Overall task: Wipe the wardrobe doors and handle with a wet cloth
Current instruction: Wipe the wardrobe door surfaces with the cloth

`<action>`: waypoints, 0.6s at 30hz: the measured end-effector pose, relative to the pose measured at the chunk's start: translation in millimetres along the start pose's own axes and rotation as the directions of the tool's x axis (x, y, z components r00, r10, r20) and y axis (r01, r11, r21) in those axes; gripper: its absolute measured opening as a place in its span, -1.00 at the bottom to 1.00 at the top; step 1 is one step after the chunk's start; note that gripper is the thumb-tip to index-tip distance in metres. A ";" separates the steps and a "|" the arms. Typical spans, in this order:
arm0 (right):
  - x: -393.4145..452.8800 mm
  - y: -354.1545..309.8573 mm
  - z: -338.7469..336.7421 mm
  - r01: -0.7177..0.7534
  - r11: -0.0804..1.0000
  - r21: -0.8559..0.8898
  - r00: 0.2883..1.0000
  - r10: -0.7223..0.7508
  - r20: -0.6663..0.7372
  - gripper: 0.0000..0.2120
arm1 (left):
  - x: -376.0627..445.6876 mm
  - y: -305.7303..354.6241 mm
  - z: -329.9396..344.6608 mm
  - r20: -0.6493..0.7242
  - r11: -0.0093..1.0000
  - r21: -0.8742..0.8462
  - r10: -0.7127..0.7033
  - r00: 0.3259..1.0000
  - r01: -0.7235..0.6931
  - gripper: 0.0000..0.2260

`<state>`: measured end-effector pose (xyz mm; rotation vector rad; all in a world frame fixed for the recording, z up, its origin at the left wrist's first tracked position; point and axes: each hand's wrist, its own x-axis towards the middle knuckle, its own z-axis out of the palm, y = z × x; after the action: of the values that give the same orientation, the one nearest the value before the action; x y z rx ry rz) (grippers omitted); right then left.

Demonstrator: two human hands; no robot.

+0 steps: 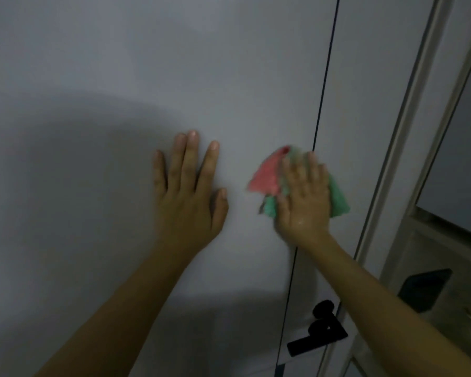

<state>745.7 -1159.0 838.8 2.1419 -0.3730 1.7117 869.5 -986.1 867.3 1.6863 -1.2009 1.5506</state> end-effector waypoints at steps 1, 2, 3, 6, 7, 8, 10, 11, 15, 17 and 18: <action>12.0 7.6 -2.7 -0.145 0.989 0.014 0.989 0.145 -0.030 -0.49 | 0.2 0.1 -1.5 0.001 1.000 -0.023 0.002 1.000 -0.002 -0.49; 29.7 9.3 -3.9 -0.316 0.948 0.047 0.945 0.319 -0.074 -0.48 | 0.1 -2.8 -4.5 -0.004 0.999 -0.050 0.001 1.000 -0.001 -0.49; 46.1 7.1 -4.9 -0.472 0.877 0.094 0.869 0.481 -0.121 -0.47 | -0.6 -3.7 -6.2 -0.006 0.996 -0.085 -0.001 1.000 0.001 -0.50; 70.8 -33.5 0.9 -0.586 0.795 0.153 0.779 0.605 -0.161 -0.45 | -6.7 -8.5 -10.4 0.001 0.990 -0.139 -0.026 1.000 0.026 -0.50; 65.0 -48.2 3.3 -0.476 0.871 0.122 0.860 0.490 -0.143 -0.47 | -8.1 -8.6 -10.0 -0.002 0.990 -0.134 -0.034 0.999 0.033 -0.51; 52.5 -60.2 6.5 -0.300 0.950 0.091 0.946 0.308 -0.100 -0.48 | -8.9 -8.9 -9.5 -0.008 0.992 -0.123 -0.039 0.999 0.038 -0.51; 22.1 -60.7 8.0 0.051 0.997 0.059 0.999 -0.052 0.013 -0.45 | -8.3 -7.2 -8.7 -0.020 0.991 -0.125 -0.057 0.998 0.054 -0.51; 11.2 -49.4 6.6 0.165 0.985 0.045 0.985 -0.167 0.039 -0.43 | -9.3 -6.7 -9.9 -0.018 0.988 -0.136 -0.075 0.997 0.071 -0.51; 19.9 -24.5 -1.2 -0.003 1.000 0.019 1.000 0.003 -0.002 -0.46 | -19.0 -18.8 -21.4 -0.006 0.980 -0.090 -0.181 0.983 0.180 -0.50; 48.4 -49.3 2.4 -0.343 0.935 0.091 0.930 0.352 -0.105 -0.48 | -25.9 -32.1 -27.9 -0.013 0.966 -0.048 -0.255 0.967 0.254 -0.50; 60.7 -66.8 5.8 -0.464 0.876 0.132 0.867 0.479 -0.134 -0.47 | -28.4 -38.1 -30.5 -0.016 0.955 -0.040 -0.293 0.956 0.292 -0.50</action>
<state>793.1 -1100.3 888.7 2.0693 -0.8438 2.1918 890.1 -935.8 851.9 1.7283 -0.9134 1.3529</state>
